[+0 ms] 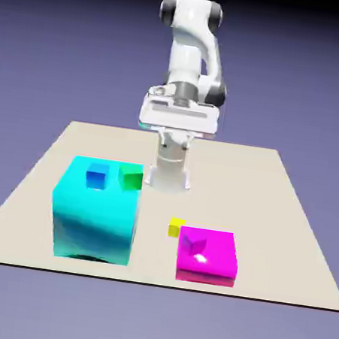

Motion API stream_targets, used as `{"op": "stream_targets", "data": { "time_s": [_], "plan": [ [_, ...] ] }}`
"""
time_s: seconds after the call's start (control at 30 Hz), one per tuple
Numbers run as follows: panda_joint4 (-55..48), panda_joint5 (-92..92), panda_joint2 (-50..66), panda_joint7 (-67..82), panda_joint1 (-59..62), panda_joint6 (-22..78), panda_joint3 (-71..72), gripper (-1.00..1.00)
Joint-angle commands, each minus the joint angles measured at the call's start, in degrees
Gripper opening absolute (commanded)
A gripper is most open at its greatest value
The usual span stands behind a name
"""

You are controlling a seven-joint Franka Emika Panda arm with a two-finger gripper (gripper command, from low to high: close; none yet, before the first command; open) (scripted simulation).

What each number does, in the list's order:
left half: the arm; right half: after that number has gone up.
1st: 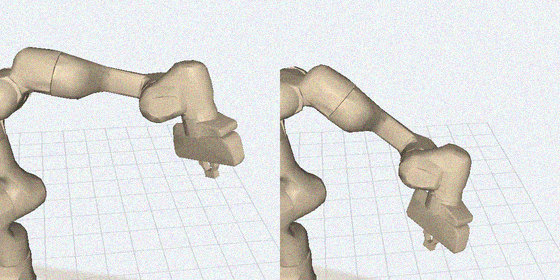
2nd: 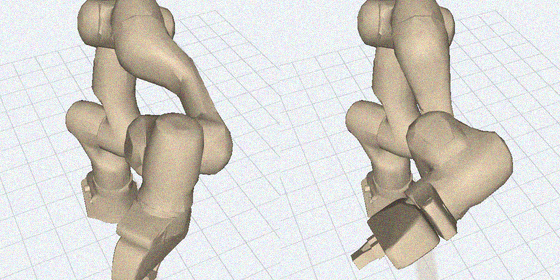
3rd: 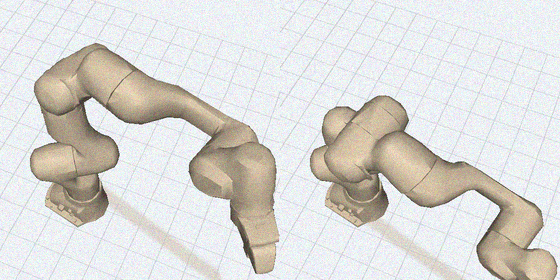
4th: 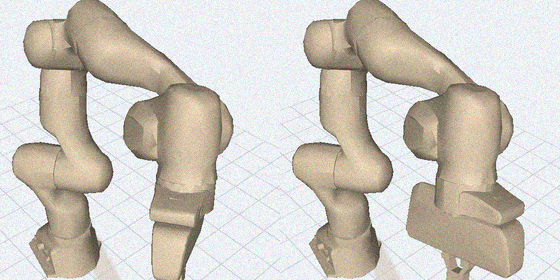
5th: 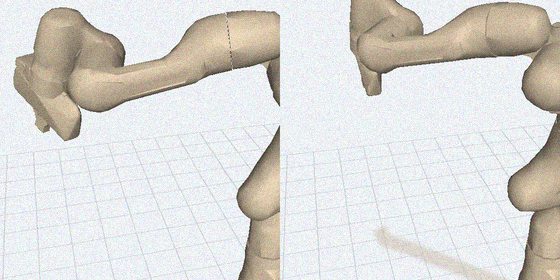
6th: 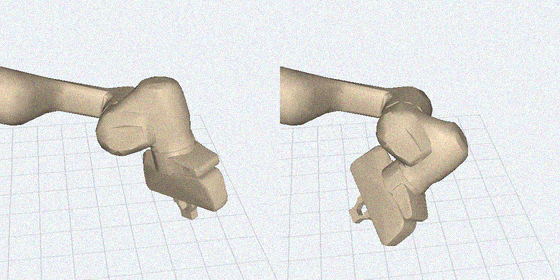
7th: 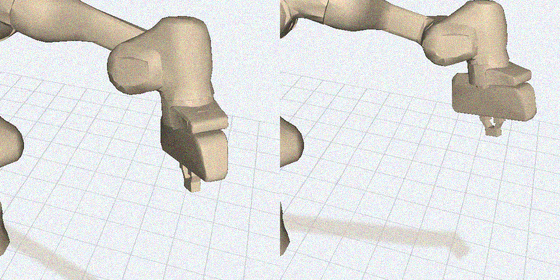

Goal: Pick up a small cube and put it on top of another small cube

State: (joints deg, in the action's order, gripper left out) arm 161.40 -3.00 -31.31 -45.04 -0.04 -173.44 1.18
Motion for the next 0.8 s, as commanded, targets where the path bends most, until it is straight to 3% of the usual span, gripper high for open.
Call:
{"op": "stream_targets", "data": {
  "time_s": [0.0, 0.77],
  "plan": [
    [0.33, -2.5, 1.12, -2.14, 0.54, 0.47, 0.98, 0.0],
    [7.89, -59.8, 26.89, -51.38, 12.82, 11.32, 23.5, 0.0]
  ]
}}
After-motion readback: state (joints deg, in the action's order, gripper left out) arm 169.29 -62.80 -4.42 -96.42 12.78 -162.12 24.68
